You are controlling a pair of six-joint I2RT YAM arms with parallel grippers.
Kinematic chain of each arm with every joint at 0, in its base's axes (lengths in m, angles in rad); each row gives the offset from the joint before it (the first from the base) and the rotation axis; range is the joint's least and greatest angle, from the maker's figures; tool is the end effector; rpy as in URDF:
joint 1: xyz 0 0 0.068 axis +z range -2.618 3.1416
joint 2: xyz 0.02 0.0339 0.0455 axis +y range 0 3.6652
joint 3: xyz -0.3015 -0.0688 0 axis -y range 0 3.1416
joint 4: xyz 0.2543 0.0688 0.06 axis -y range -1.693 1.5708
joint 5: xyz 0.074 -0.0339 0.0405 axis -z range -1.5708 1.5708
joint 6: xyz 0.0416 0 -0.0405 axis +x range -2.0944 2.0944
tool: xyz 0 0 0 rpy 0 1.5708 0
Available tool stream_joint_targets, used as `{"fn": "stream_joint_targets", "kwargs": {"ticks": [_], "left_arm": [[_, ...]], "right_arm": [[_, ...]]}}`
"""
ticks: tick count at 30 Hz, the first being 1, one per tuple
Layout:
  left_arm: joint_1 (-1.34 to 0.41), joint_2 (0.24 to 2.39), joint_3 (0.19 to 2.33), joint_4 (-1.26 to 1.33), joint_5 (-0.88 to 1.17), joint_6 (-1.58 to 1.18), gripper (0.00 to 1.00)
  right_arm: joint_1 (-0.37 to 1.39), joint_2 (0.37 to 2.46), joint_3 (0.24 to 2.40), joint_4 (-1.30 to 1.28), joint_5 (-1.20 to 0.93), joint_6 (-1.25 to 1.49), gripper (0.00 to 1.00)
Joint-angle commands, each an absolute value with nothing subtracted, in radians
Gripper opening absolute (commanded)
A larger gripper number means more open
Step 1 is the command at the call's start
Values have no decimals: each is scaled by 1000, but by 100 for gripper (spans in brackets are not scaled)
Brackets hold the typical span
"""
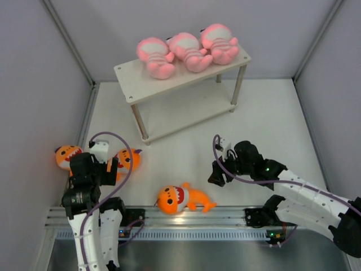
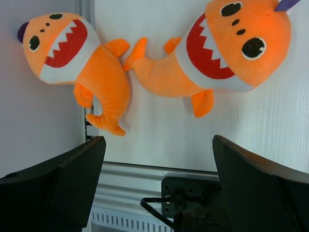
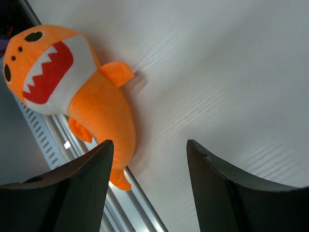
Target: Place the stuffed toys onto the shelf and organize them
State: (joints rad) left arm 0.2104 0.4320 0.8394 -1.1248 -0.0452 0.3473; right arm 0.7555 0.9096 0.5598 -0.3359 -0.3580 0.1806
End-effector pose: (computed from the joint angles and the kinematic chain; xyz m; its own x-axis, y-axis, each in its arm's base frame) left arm 0.0416 0.0108 0.3196 -0.6869 0.2010 -0.6984 -0.0087 0.9587 0.2844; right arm 0.1223 0.1352 0.2491 -0.6042 -0.3380 -0.7215 -0.7431 0.5657 0.3573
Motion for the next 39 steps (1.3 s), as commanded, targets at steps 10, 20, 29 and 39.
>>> {"fn": "stream_joint_targets", "kwargs": {"ticks": [10, 20, 29, 39], "left_arm": [[224, 437, 838, -1098, -37, 359, 99], [225, 440, 836, -1097, -38, 360, 98], [225, 457, 839, -1095, -22, 380, 99], [225, 788, 819, -1042, -20, 448, 98]], "right_arm": [[989, 965, 362, -12, -367, 391, 67], [1098, 1180, 388, 155, -250, 475, 37], [1072, 834, 495, -111, 101, 503, 0], [599, 923, 693, -84, 104, 434, 0]]}}
